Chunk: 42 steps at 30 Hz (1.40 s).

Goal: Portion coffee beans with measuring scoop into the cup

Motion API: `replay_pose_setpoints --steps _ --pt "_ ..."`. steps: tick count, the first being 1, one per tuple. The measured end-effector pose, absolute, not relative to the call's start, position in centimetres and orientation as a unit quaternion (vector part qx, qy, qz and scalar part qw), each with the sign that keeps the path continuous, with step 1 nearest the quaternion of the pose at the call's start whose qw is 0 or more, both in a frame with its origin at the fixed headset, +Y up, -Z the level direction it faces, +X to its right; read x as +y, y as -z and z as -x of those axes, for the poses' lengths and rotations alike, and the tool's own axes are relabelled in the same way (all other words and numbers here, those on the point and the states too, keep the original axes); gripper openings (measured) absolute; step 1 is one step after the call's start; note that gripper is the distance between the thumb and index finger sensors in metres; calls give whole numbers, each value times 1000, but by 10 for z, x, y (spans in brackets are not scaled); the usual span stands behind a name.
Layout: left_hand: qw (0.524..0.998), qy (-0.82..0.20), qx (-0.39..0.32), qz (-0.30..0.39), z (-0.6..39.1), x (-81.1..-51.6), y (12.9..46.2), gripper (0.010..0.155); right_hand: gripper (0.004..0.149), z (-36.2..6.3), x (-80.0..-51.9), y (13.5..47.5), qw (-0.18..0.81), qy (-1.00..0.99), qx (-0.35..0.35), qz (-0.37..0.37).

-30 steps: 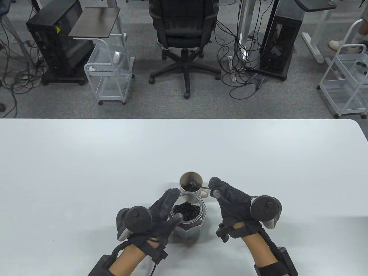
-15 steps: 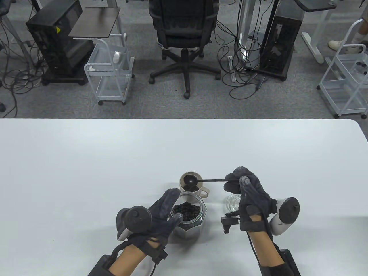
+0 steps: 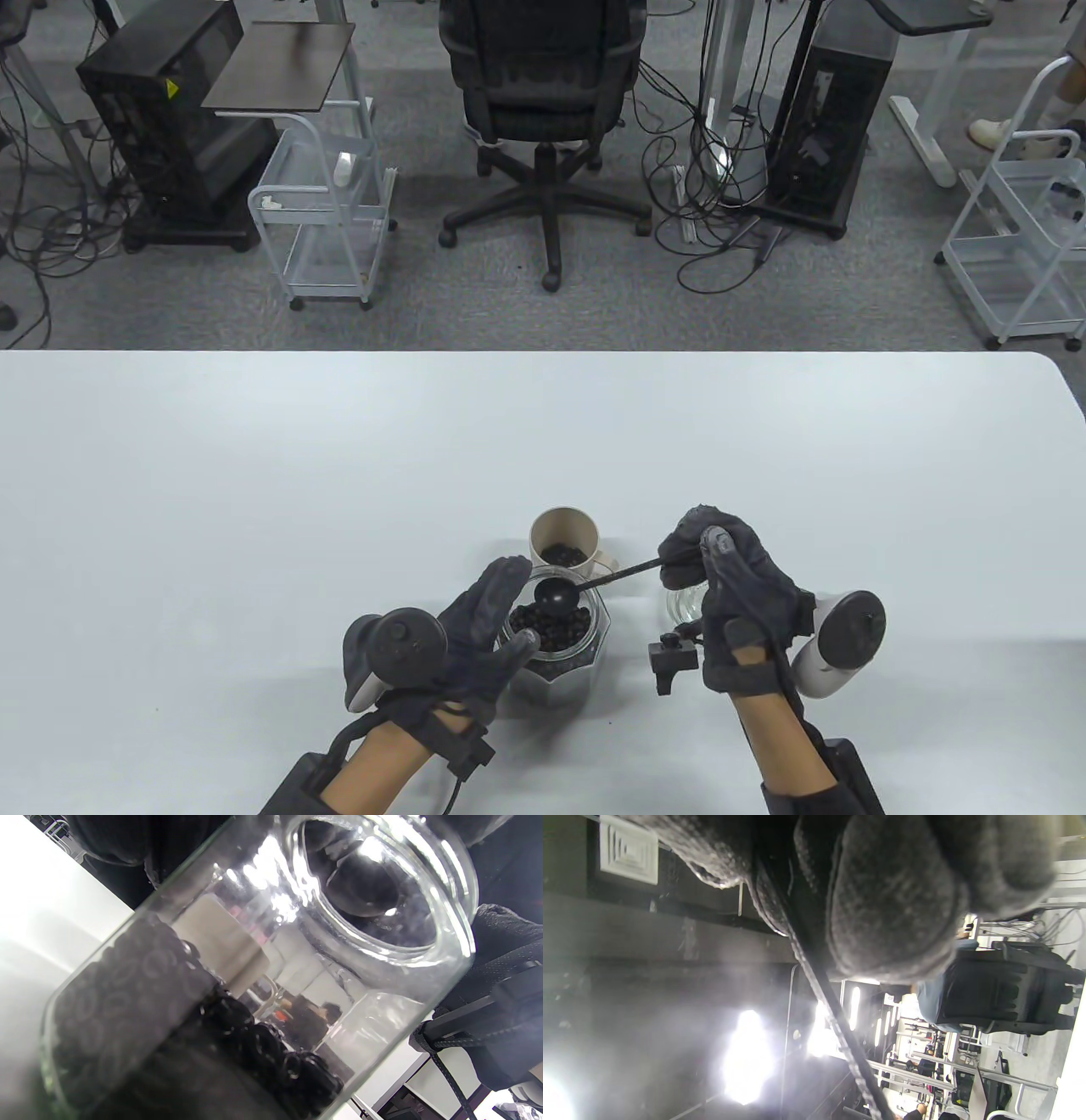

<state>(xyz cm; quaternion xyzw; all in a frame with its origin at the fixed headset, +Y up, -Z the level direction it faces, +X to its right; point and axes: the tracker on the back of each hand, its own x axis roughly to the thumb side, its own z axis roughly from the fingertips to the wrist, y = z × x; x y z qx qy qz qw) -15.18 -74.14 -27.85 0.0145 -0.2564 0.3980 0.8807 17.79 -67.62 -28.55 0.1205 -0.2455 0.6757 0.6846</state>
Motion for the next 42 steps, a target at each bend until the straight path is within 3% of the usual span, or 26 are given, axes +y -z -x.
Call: replay_pose_setpoints --steps 27,42 --pt "880 -399 -256 -12 153 -741 278 85 40 -135 -668 274 501 -791 -247 -251" --pt "880 -400 -255 -10 153 -742 278 86 41 -115 -675 277 463 -819 -167 -295"
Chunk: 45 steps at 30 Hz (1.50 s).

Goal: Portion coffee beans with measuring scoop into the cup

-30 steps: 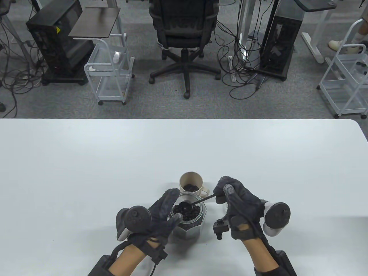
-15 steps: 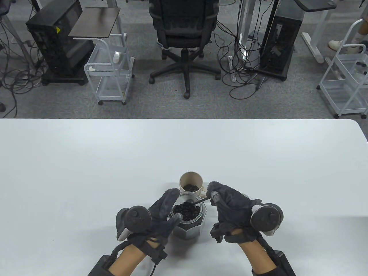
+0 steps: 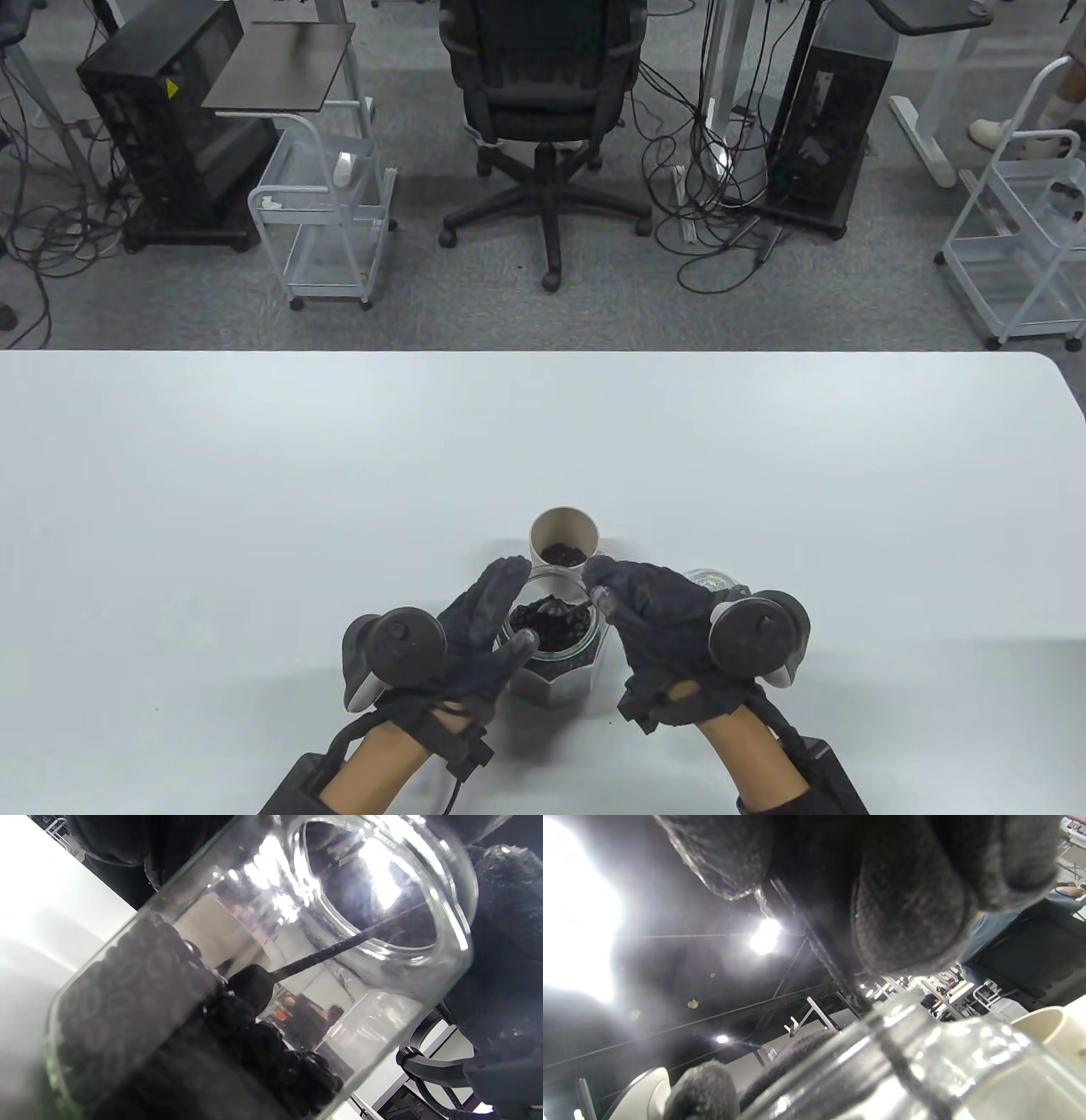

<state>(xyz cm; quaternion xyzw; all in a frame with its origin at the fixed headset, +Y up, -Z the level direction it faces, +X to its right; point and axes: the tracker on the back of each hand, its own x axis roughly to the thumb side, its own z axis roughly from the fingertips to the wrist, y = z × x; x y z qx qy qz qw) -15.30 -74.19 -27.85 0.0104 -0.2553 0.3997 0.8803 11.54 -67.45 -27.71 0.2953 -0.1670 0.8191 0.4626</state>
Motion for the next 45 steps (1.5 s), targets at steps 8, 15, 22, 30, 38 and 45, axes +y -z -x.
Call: replay_pose_setpoints --steps 8,15,22,30,38,45 --pt "881 -399 -255 -11 153 -742 278 85 41 -115 -681 282 492 -820 -131 -262" --pt "882 -397 -254 -10 153 -742 278 85 42 -120 -686 285 545 -810 -102 -192" --pt "882 -397 -254 -9 153 -742 278 85 41 -132 -698 289 620 -774 -76 -108" --pt "881 -399 -253 -8 153 -742 278 85 41 -144 -713 293 685 -727 -42 -24" --pt "881 -399 -253 -7 154 -742 279 85 41 -156 -722 294 724 -688 -37 33" --pt "881 -399 -253 -7 154 -743 279 85 41 -170 -734 299 767 -637 -13 81"
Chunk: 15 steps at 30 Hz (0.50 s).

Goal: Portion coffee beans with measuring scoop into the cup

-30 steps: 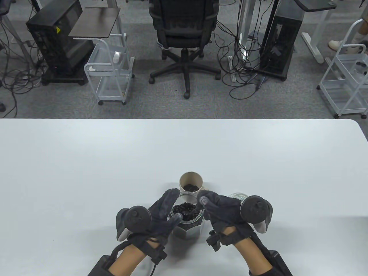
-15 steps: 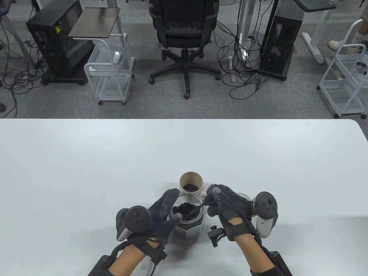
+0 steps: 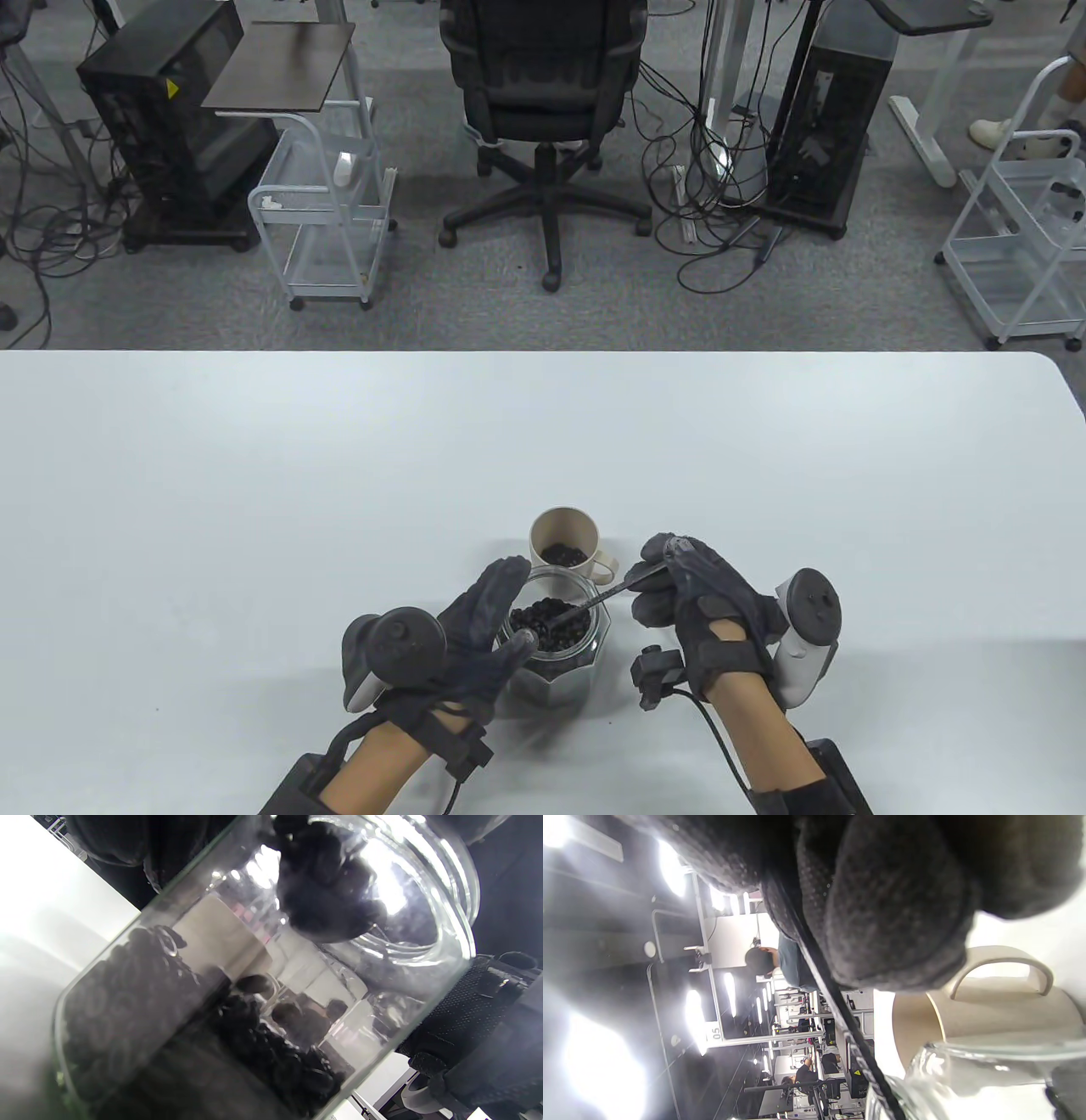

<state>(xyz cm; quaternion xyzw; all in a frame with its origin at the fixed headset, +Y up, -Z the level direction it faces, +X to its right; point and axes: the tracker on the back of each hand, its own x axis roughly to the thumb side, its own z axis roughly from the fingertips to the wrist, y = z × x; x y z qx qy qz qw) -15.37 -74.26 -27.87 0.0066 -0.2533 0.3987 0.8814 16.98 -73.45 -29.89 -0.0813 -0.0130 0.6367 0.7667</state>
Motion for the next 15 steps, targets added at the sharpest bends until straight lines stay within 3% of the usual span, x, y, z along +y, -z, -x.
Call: replay_pose_setpoints --steps 15 --pt "881 -400 -253 -6 154 -743 279 85 41 -189 -760 305 826 -541 33 155"
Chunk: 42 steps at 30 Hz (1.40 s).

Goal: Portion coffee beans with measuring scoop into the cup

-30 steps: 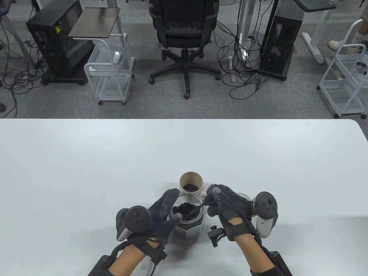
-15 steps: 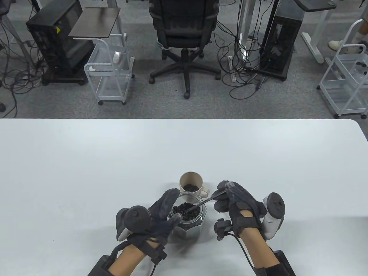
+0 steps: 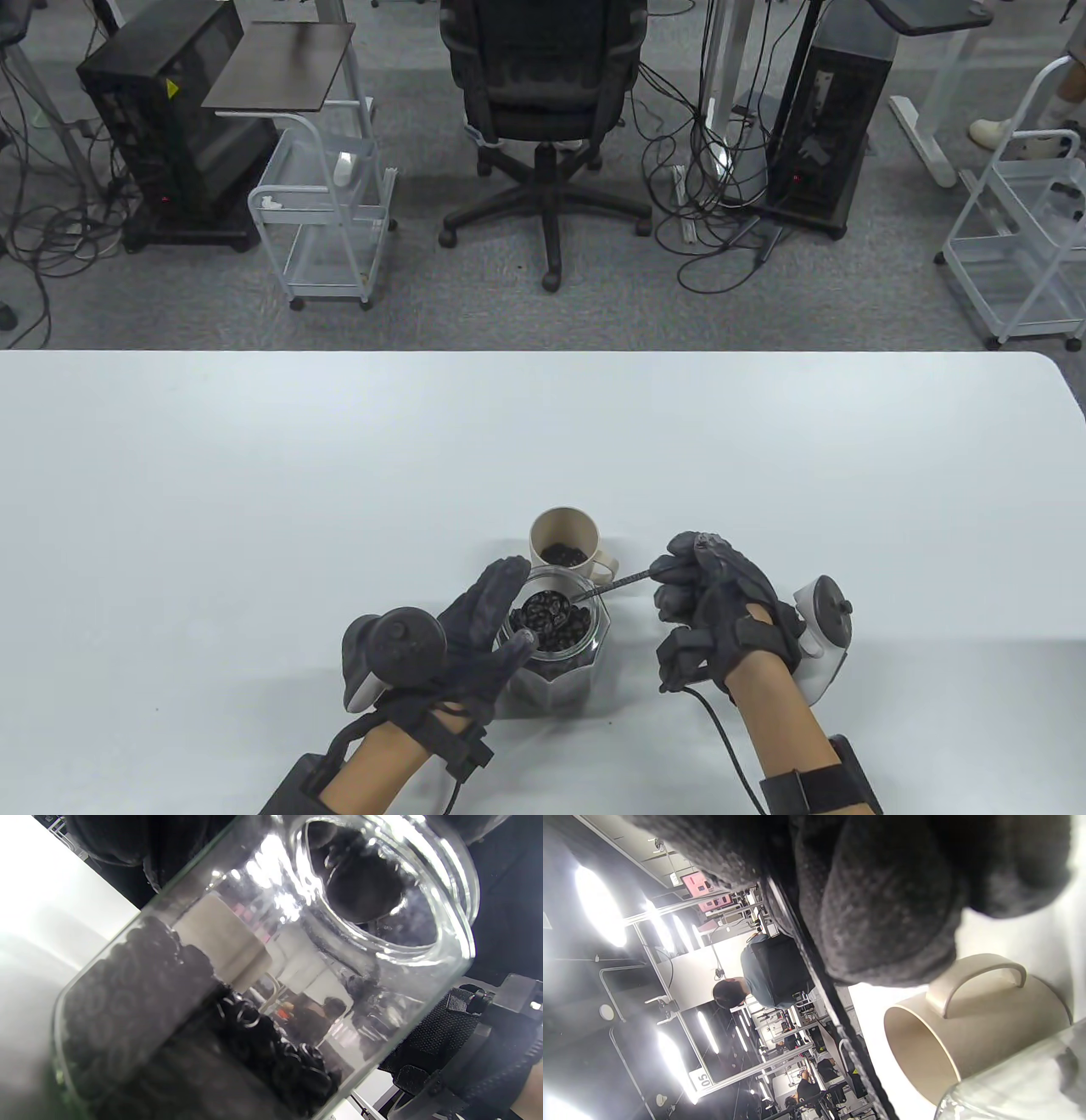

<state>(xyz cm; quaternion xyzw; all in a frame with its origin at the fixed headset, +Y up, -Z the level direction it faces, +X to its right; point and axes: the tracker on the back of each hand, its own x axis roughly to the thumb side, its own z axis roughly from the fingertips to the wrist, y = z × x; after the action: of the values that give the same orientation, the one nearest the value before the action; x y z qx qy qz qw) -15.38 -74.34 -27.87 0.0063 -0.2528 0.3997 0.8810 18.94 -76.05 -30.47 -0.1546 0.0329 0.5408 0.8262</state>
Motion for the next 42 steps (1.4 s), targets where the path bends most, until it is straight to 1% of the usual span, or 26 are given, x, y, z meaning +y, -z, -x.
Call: replay_pose_setpoints --steps 12,20,32,37,42 --pt "881 -401 -252 -6 154 -744 279 85 42 -197 -751 300 848 -504 10 160" --pt "881 -401 -252 -5 154 -744 279 85 43 -203 -753 298 860 -475 -12 185" --pt "881 -401 -251 -3 154 -745 279 85 45 -203 -754 298 856 -480 -20 191" --pt "881 -401 -251 -2 155 -745 279 85 45 -201 -753 300 843 -508 -27 173" --pt "881 -401 -251 0 155 -745 279 85 45 -196 -747 304 812 -567 -41 131"
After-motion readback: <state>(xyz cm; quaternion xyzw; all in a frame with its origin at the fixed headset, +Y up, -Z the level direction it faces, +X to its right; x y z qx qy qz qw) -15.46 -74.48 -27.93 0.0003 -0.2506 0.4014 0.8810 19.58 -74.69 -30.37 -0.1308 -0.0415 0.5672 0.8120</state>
